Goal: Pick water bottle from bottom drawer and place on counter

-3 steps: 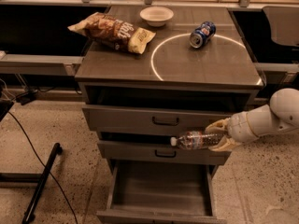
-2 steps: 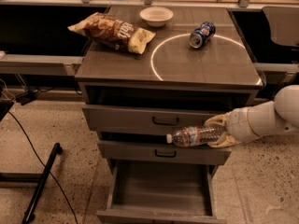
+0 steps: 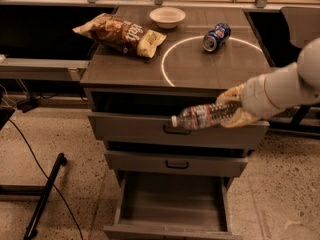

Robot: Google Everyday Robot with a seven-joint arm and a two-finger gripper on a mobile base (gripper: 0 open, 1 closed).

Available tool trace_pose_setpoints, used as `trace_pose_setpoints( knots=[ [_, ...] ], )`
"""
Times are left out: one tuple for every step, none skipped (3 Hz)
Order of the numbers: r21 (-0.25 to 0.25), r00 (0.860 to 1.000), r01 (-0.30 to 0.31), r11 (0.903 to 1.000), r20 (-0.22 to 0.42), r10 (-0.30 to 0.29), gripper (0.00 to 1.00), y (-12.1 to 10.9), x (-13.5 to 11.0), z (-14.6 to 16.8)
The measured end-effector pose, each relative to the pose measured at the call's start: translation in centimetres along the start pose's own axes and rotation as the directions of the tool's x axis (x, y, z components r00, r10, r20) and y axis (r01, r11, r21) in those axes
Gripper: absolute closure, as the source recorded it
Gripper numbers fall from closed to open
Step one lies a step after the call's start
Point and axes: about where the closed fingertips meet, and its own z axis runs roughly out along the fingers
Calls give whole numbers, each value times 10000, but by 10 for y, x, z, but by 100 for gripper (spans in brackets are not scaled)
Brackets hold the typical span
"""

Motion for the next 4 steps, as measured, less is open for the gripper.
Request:
trace_pose_setpoints(
  knots=[
    [-376, 9975, -531, 9979, 442, 548, 100, -37, -2, -30],
    [-879, 9861, -1158, 9894, 1094, 1251, 100, -65, 0, -48],
    [-533, 9610, -2186, 9744, 1615, 2244, 100, -107, 11, -55],
    [-164, 9282, -3186, 9477, 1972, 3155, 100, -142, 25, -46]
  ],
)
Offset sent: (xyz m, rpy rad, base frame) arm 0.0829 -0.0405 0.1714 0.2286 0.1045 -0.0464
